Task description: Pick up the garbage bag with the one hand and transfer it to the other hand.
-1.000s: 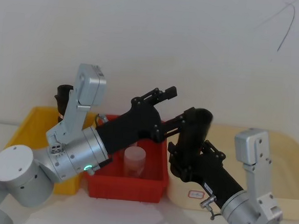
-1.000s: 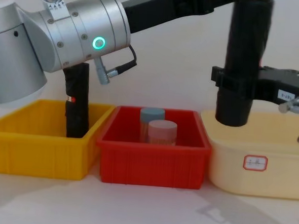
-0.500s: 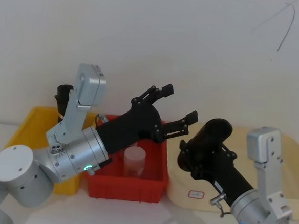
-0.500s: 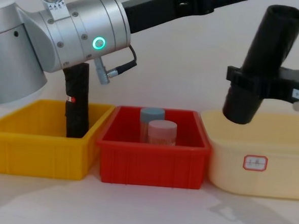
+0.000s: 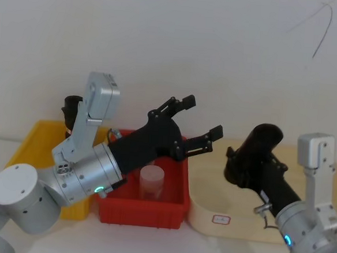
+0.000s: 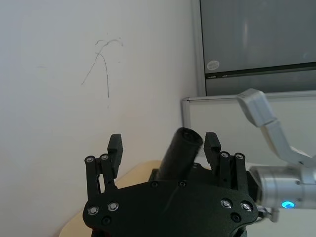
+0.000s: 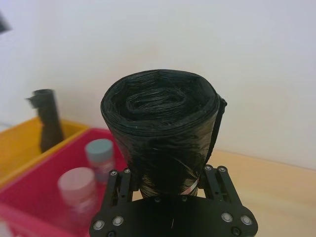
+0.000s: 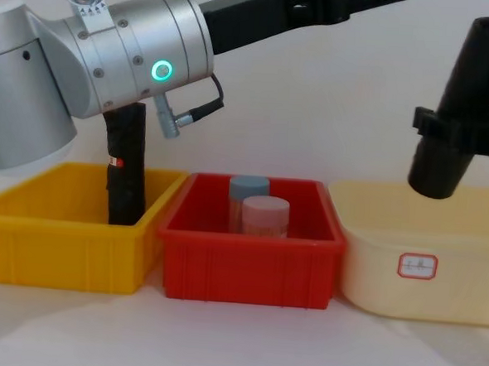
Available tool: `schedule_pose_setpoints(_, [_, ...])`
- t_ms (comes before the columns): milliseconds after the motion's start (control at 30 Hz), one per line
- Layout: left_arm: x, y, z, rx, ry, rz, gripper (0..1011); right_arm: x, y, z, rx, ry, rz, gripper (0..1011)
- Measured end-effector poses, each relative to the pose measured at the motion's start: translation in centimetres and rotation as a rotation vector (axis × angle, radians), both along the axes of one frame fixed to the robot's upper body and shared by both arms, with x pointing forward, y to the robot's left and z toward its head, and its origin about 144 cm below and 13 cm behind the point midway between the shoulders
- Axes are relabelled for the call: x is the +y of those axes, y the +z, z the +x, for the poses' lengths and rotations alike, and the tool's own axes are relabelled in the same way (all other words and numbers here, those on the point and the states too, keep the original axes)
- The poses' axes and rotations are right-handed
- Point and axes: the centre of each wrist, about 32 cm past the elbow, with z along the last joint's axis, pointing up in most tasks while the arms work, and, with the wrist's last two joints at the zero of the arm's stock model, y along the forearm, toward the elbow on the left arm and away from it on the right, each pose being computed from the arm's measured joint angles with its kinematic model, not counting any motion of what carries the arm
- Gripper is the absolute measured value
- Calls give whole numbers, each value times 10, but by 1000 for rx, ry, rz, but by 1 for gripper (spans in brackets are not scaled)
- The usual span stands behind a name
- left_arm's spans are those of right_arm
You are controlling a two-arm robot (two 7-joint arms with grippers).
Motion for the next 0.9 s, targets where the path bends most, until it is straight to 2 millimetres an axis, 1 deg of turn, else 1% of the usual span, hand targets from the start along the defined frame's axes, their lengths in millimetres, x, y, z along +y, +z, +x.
schedule_pose_setpoints(367, [0, 0, 0, 0, 0, 0, 1001, -18, -1, 34, 19, -137, -1, 611])
schedule_pose_setpoints(467, [0, 0, 0, 0, 0, 0, 1001, -24, -1, 43, 24, -181, -4, 680])
schedule_pose_setpoints(533, [0, 0, 0, 0, 0, 0, 1001, -30, -2, 50, 29, -212, -6, 696])
schedule_pose_setpoints(567, [0, 0, 0, 0, 0, 0, 1001, -33, -1, 54, 29, -231, -7, 763])
schedule_pose_setpoints(633, [0, 0, 0, 0, 0, 0, 1001, -36, -1, 57, 31, -248, -7, 828])
schedule_pose_setpoints(667, [0, 0, 0, 0, 0, 0, 1001, -38, -1, 58, 32, -255, -8, 828])
schedule_pose_setpoints(767, [0, 0, 0, 0, 0, 0, 1001, -42, 0, 62, 29, -279, -7, 900])
schedule_pose_setpoints(800, [0, 0, 0, 0, 0, 0, 1001, -45, 0, 63, 27, -289, -7, 943])
schedule_pose_setpoints(900, [0, 0, 0, 0, 0, 0, 1001, -48, 2, 63, 21, -304, -5, 1000])
